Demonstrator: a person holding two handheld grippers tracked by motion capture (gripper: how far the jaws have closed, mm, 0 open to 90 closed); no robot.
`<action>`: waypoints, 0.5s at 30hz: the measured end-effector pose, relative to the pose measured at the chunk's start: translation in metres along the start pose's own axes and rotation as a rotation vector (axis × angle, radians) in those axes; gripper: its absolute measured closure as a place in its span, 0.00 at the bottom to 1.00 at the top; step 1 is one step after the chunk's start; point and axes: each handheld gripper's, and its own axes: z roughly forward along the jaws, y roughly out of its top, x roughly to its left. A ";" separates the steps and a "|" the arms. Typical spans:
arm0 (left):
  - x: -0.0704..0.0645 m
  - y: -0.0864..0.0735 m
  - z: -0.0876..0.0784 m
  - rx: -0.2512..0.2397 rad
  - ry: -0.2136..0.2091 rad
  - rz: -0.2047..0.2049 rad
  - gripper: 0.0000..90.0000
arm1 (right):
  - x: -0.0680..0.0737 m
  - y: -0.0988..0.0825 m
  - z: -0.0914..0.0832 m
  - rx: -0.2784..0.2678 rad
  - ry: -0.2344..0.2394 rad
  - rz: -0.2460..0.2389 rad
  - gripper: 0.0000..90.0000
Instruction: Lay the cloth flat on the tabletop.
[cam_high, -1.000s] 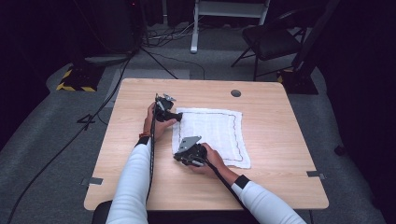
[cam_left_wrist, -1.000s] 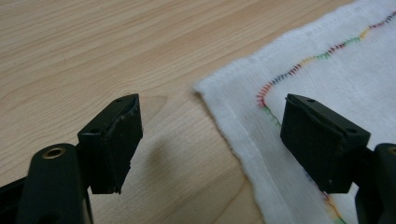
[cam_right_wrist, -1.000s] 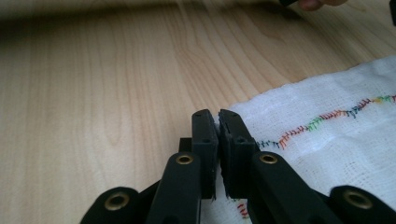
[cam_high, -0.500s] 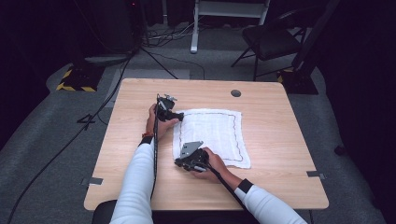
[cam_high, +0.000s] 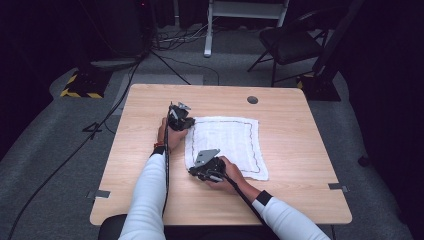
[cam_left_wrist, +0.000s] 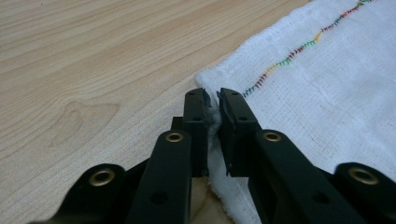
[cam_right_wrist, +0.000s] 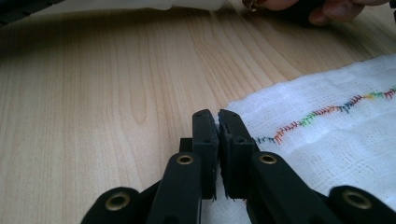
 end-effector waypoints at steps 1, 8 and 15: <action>0.000 0.000 0.000 0.000 -0.001 -0.002 0.94 | 0.000 0.000 0.000 -0.001 -0.002 -0.001 0.95; 0.002 0.000 -0.005 0.010 0.016 0.023 0.96 | 0.000 0.003 -0.001 -0.008 -0.007 -0.005 0.96; 0.008 0.000 -0.016 -0.002 0.035 0.021 0.96 | -0.001 0.007 -0.002 -0.014 -0.021 -0.016 0.96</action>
